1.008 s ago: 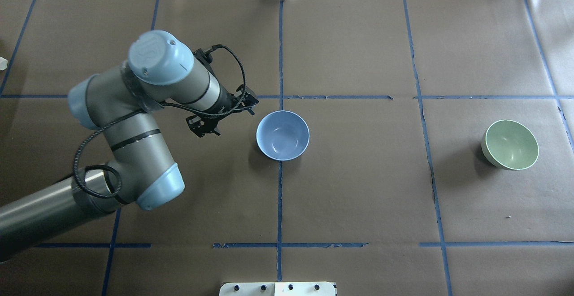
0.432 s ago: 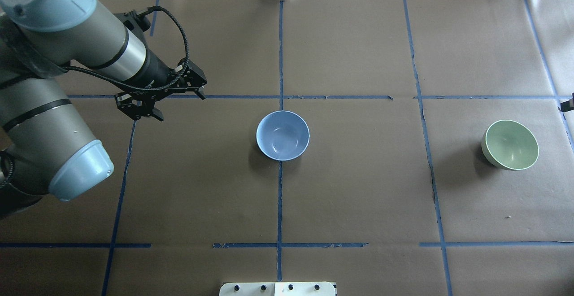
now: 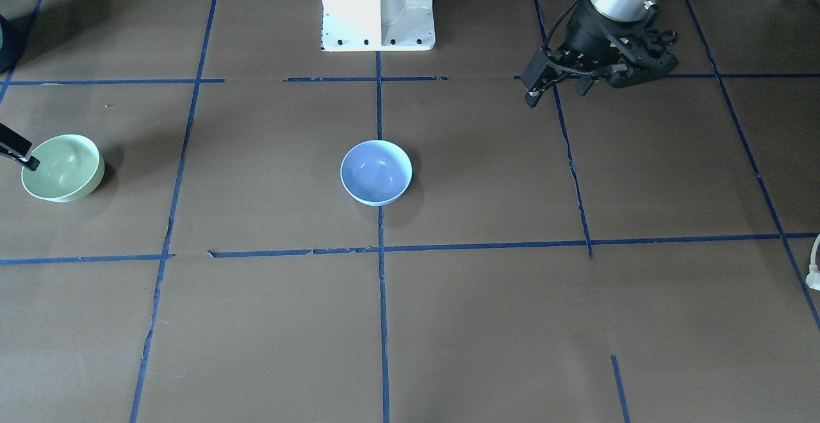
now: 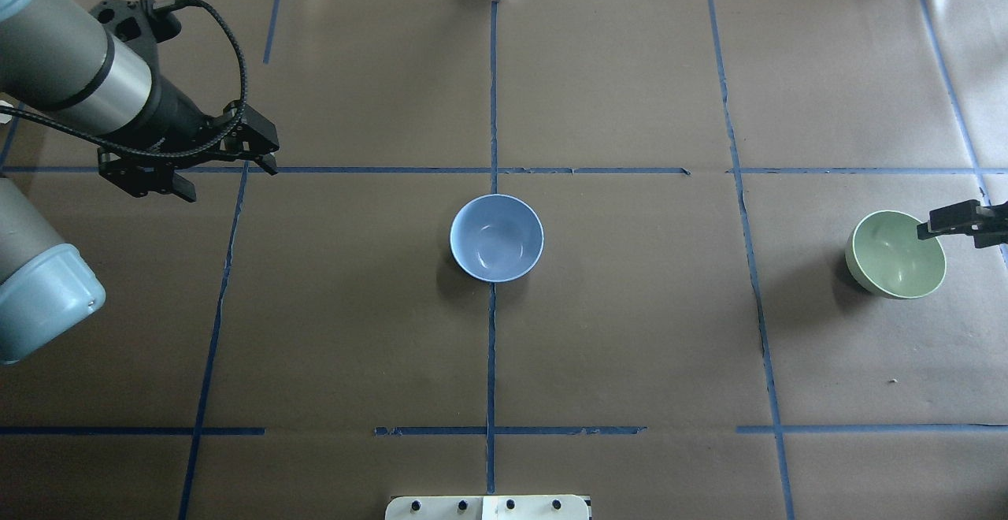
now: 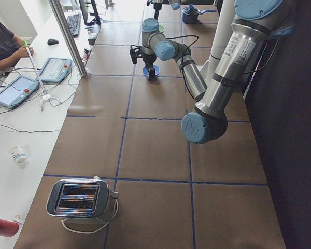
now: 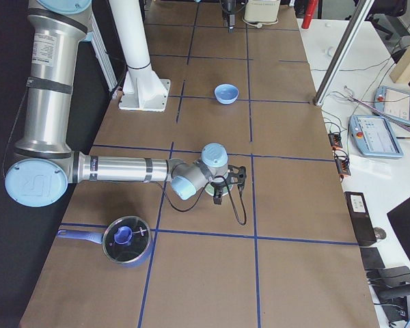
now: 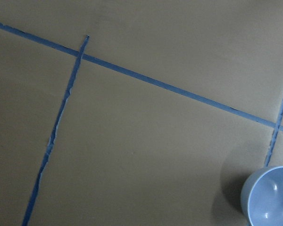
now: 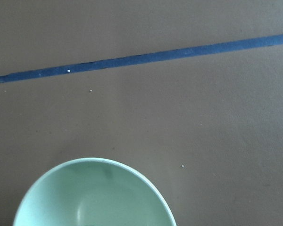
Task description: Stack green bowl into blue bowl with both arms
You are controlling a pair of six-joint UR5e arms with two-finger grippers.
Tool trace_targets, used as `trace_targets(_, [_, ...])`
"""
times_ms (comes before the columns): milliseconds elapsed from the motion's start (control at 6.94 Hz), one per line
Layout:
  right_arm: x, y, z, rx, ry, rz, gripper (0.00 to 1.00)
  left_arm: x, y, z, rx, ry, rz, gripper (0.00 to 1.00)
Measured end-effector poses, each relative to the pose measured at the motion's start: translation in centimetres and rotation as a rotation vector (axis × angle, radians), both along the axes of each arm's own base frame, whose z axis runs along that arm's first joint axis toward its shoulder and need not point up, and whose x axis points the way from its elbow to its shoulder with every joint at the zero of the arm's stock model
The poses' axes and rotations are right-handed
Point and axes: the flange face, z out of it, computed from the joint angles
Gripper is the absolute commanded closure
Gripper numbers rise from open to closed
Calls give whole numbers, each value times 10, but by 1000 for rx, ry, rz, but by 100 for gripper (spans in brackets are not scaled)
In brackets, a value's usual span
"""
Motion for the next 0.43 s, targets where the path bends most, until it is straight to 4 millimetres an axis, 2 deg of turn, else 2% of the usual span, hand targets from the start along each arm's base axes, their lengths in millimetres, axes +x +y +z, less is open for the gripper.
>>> trace_targets(144, [-6, 2, 9, -12, 9, -9, 19, -7, -1, 7, 12, -12, 7, 0])
trace_targets(288, [-8, 2, 14, -19, 13, -11, 61, -10, -1, 10, 16, -17, 10, 0])
trace_targets(432, [-9, 1, 17, -25, 15, -12, 83, -11, -1, 13, 16, -21, 11, 0])
